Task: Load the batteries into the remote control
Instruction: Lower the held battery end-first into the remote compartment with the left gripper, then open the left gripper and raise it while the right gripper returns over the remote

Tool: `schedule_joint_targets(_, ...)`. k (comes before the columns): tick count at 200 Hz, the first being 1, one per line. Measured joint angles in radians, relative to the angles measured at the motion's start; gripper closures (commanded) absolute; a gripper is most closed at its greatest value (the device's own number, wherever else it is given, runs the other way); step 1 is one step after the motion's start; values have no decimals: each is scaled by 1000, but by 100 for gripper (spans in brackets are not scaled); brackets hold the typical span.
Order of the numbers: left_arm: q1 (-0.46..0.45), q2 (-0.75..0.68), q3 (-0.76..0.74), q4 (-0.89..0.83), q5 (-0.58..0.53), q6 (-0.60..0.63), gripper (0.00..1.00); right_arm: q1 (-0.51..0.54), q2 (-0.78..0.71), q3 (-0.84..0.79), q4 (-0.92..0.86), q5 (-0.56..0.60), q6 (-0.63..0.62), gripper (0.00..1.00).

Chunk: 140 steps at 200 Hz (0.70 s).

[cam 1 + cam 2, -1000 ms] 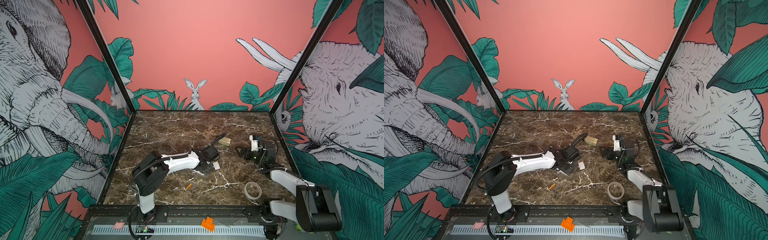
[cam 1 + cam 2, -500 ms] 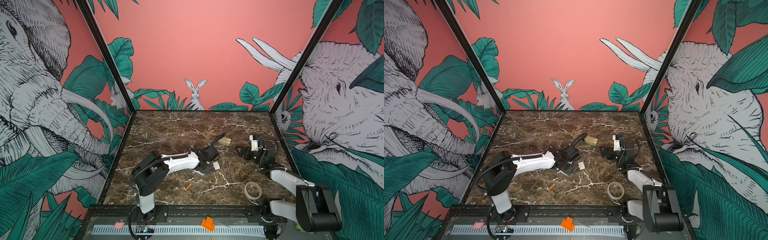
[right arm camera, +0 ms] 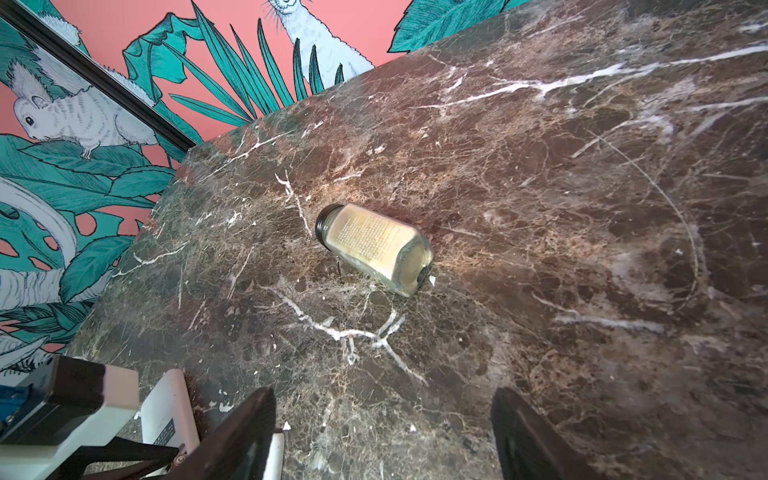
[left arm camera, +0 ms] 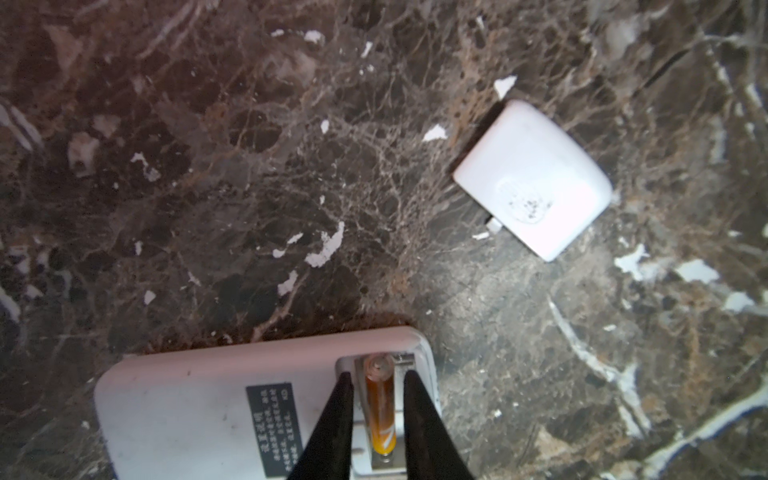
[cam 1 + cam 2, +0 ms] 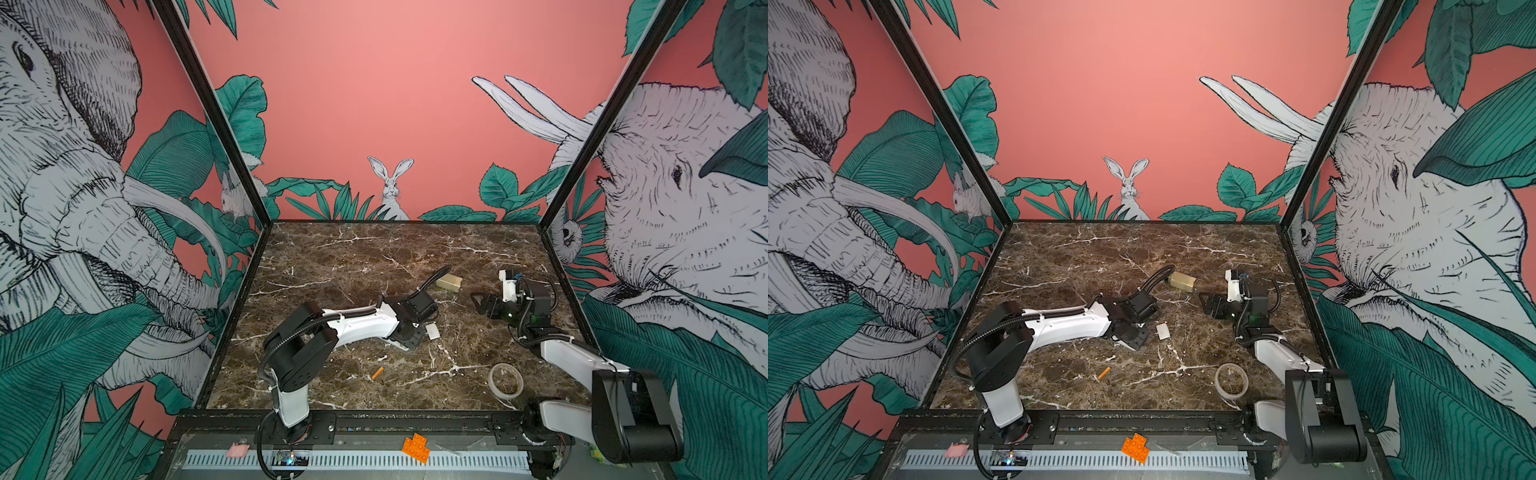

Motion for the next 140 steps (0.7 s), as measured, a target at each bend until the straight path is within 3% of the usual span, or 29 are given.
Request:
schedule_joint_targets(34, 0, -26, 0, -12, -4, 2, 66, 2, 0, 2, -6, -3, -2, 19)
schedule_joint_targets(54, 0, -80, 0, -24, -7, 3, 57, 18, 0, 9, -16, -3, -14, 19)
schedule_joint_targets(95, 21, -212, 0, -32, 23, -8, 48, 140, -2, 80, -120, 13, -104, 19)
schedule_joint_targets(140, 238, -425, -201, -11, 139, -32, 43, 332, 2, 181, -228, 30, -252, 21)
